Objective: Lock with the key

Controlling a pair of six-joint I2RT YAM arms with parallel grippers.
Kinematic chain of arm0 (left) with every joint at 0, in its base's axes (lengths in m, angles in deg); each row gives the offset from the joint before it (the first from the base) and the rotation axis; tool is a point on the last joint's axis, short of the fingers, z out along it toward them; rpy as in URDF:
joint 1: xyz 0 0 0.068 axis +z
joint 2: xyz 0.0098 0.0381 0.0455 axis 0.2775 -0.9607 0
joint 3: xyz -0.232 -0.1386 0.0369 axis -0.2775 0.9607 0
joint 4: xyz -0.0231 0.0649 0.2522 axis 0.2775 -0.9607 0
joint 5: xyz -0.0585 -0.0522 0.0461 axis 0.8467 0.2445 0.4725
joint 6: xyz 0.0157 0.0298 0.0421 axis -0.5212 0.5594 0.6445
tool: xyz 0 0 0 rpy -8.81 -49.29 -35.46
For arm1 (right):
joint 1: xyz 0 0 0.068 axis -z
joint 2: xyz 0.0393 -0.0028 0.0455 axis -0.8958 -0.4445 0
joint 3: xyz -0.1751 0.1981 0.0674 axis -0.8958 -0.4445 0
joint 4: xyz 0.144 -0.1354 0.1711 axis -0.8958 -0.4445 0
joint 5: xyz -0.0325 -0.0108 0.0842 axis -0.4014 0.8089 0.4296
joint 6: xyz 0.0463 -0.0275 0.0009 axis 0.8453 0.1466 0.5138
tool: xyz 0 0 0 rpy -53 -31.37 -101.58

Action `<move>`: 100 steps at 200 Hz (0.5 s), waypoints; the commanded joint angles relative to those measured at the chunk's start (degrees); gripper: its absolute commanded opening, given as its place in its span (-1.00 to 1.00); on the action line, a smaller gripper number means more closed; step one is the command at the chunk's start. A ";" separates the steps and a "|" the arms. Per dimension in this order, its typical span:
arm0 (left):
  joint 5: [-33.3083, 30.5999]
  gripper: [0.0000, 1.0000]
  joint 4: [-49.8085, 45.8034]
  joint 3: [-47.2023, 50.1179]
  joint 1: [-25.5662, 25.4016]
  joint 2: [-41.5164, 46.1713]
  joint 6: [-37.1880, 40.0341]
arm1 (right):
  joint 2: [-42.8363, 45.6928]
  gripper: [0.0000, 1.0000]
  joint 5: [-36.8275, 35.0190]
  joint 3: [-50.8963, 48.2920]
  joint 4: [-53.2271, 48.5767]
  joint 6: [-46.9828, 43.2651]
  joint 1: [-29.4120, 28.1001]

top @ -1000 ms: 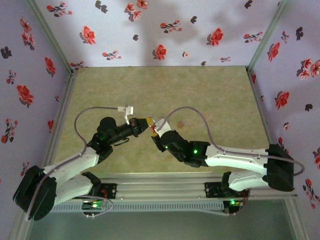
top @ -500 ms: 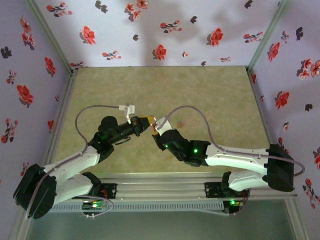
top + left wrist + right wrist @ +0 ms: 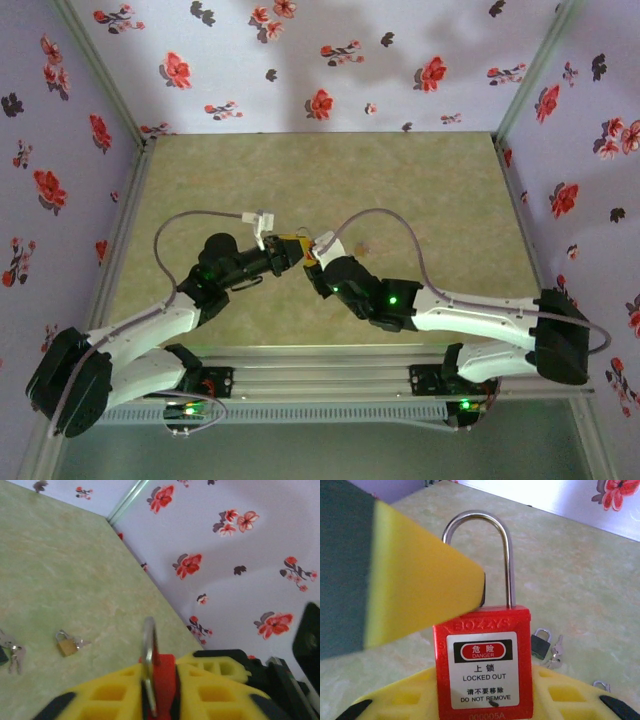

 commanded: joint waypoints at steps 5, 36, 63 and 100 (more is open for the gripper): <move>7.56 -0.23 -4.68 0.62 -2.07 -0.01 0.87 | 2.08 -1.00 -2.07 1.36 9.70 2.01 1.03; 7.21 0.02 -4.59 1.05 -1.29 0.86 0.34 | 2.47 -1.00 -0.04 0.59 8.34 1.95 1.01; 7.17 0.15 -5.00 1.06 -0.84 1.06 0.21 | 2.85 -1.00 0.40 0.46 6.19 1.85 1.01; 4.26 0.32 -9.92 -0.18 0.10 1.18 0.61 | 4.75 -1.00 -0.52 -0.53 4.24 1.51 0.94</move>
